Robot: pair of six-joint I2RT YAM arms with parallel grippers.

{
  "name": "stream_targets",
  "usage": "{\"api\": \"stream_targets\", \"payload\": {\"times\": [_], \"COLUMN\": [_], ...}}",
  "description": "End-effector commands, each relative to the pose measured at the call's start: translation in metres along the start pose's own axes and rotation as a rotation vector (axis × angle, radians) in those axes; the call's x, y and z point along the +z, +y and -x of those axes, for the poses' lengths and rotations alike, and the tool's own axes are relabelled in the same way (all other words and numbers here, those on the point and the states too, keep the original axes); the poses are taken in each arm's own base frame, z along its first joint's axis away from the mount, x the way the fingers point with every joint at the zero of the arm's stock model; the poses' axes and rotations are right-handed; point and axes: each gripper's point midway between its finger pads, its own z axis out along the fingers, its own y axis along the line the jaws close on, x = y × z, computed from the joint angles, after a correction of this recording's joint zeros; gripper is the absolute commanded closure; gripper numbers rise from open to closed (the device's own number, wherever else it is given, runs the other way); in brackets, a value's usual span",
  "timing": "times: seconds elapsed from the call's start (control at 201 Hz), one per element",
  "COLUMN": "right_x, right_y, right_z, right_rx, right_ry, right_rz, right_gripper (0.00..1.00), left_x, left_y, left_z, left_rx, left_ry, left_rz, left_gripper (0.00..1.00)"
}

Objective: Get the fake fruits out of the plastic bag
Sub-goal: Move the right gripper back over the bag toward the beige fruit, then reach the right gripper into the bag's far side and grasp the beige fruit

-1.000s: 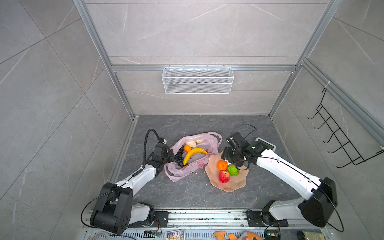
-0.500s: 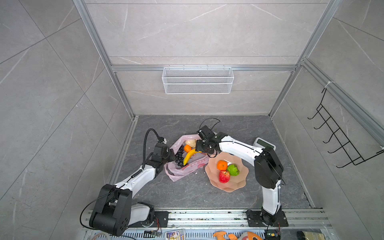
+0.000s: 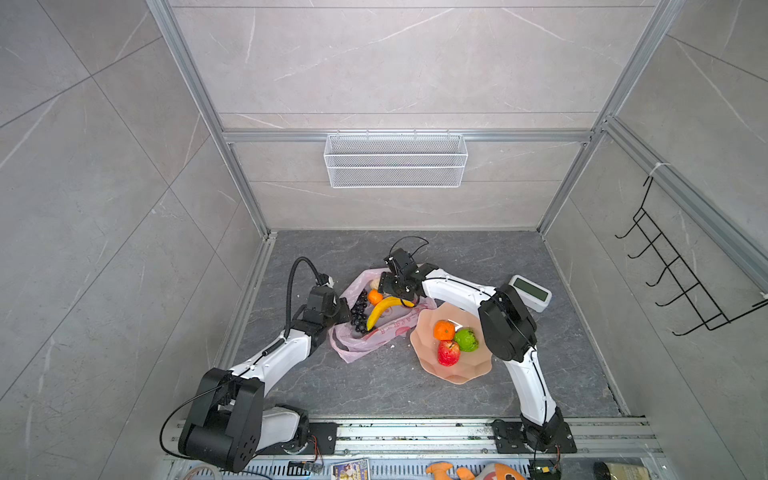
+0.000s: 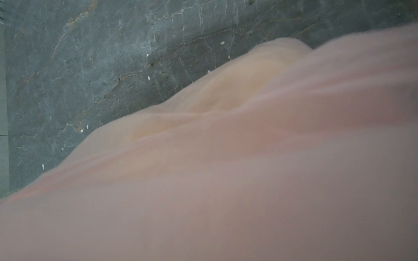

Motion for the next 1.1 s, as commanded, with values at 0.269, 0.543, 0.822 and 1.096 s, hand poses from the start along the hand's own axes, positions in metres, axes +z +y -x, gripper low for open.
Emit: {"api": "stream_targets", "payload": {"times": [0.269, 0.543, 0.822, 1.096], "right_x": [0.014, 0.023, 0.035, 0.043], "right_y": [0.017, 0.024, 0.030, 0.035], "right_z": [0.016, 0.018, 0.018, 0.022], "right_rx": [0.031, 0.079, 0.169, 0.200], "right_ry": [-0.046, -0.041, -0.034, -0.037], "right_rz": [0.052, 0.078, 0.139, 0.164], "right_gripper": [0.18, 0.16, 0.11, 0.13], "left_x": [-0.005, -0.005, -0.005, -0.005], "left_y": [-0.009, -0.009, -0.009, -0.009], "left_z": [0.019, 0.019, 0.019, 0.019], "left_rx": [0.019, 0.020, 0.020, 0.018], "left_ry": [-0.057, -0.057, -0.056, -0.057], "left_rz": [-0.035, -0.034, -0.036, -0.036], "left_gripper": [1.00, 1.00, 1.00, 1.00]}}
